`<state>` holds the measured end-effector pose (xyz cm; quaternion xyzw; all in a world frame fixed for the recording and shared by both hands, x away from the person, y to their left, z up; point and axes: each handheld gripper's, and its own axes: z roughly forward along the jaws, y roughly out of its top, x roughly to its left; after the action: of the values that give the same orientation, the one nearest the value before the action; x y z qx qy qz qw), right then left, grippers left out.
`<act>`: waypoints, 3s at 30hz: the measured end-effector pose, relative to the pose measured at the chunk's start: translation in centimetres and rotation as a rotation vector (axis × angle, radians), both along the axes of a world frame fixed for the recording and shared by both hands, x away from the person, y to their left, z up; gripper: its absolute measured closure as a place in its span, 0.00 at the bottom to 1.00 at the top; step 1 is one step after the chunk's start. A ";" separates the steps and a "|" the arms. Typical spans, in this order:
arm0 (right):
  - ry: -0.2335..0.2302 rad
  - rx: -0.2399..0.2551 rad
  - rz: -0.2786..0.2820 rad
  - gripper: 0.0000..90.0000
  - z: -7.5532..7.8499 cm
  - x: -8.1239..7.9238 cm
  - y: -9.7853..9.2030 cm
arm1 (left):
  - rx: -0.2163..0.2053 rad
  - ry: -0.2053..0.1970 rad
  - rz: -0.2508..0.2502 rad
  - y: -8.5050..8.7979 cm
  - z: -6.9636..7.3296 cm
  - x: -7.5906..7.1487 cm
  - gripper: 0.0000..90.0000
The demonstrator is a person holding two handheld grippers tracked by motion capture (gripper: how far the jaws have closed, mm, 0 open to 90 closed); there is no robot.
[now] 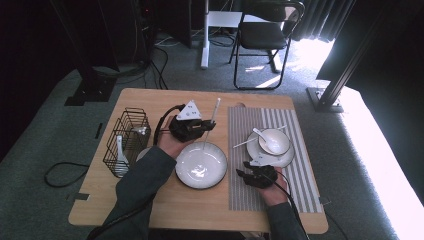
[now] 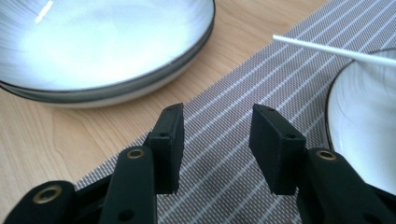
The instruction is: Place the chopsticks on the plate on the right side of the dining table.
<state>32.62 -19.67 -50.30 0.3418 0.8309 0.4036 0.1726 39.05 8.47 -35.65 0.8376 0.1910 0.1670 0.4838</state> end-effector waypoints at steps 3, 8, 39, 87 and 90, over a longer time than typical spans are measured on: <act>-0.002 0.000 0.002 0.61 0.2 0.1 0.4 | 0.000 0.001 -0.006 -0.3 0.0 0.0 0.94; -0.008 0.019 0.006 0.63 0.4 0.1 0.7 | -0.004 -0.001 -0.014 -0.7 0.0 0.0 0.94; -0.042 0.143 0.055 0.86 2.2 1.4 2.9 | -0.064 0.043 -0.157 -6.7 -0.6 -1.5 0.94; -0.054 0.129 0.056 0.78 2.4 0.8 3.2 | -0.041 0.135 -0.075 -7.4 -7.3 -0.8 0.96; -0.056 0.132 0.072 0.79 2.5 0.7 3.3 | -0.050 0.139 -0.071 -7.7 -7.6 -0.6 0.96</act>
<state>33.27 -16.38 -47.85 0.3109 0.8090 0.4731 0.1583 38.41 0.81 -43.26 0.8412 0.1983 0.0864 0.4956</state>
